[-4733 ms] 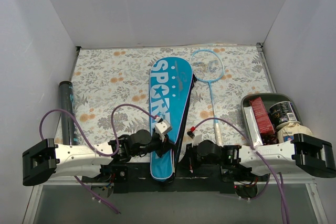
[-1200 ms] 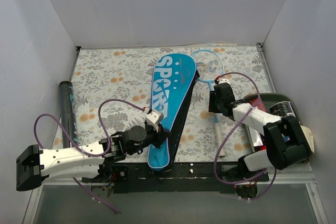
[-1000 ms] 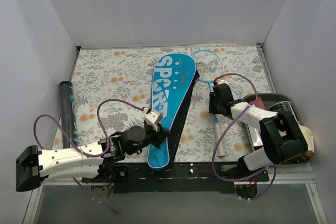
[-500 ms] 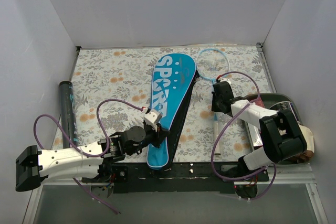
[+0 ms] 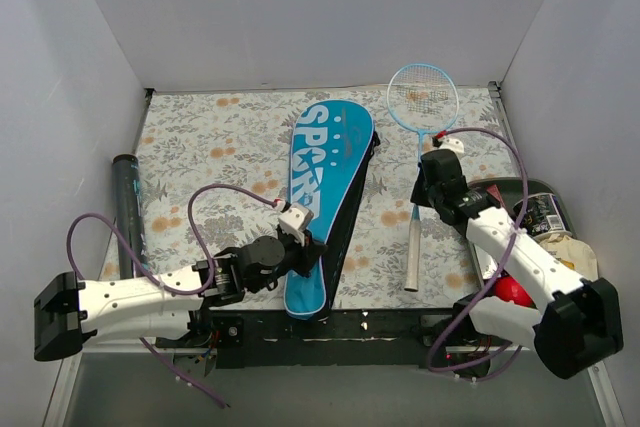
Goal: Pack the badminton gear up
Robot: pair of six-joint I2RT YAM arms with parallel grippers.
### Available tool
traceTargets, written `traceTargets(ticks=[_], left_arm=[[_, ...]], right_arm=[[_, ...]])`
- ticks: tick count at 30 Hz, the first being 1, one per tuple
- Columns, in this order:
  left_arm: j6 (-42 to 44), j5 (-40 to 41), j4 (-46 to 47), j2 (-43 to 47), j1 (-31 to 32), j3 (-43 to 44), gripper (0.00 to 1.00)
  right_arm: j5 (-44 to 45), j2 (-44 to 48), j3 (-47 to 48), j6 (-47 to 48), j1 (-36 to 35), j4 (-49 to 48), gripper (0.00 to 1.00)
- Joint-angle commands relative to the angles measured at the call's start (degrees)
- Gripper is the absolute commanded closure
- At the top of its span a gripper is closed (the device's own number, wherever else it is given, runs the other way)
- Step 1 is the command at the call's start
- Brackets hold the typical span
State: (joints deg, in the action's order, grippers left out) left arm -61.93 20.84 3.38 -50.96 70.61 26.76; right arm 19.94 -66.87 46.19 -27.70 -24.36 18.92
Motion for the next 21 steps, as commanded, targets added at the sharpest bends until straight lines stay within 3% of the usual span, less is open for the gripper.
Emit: traceTargets(ticks=[1, 10, 16, 21], left_arm=[[-1.26, 3.24, 2.34, -0.37, 0.06, 3.82, 1.0], [-0.12, 7.02, 3.21, -4.23, 0.06, 6.02, 1.0], [2.69, 9.48, 3.13, -8.09, -0.82, 7.16, 1.0], [1.2, 5.27, 1.9, -10.21, -5.12, 7.16, 1.0]], right_arm=[[3.51, 7.01, -2.51, -5.42, -6.99, 7.25, 0.99], [11.16, 15.28, -7.95, -24.75, -27.29, 17.81, 0.99], [15.56, 16.25, -9.28, -34.85, -36.18, 23.34, 0.99], [19.78, 16.34, -8.23, -39.79, -39.97, 29.32, 0.99]])
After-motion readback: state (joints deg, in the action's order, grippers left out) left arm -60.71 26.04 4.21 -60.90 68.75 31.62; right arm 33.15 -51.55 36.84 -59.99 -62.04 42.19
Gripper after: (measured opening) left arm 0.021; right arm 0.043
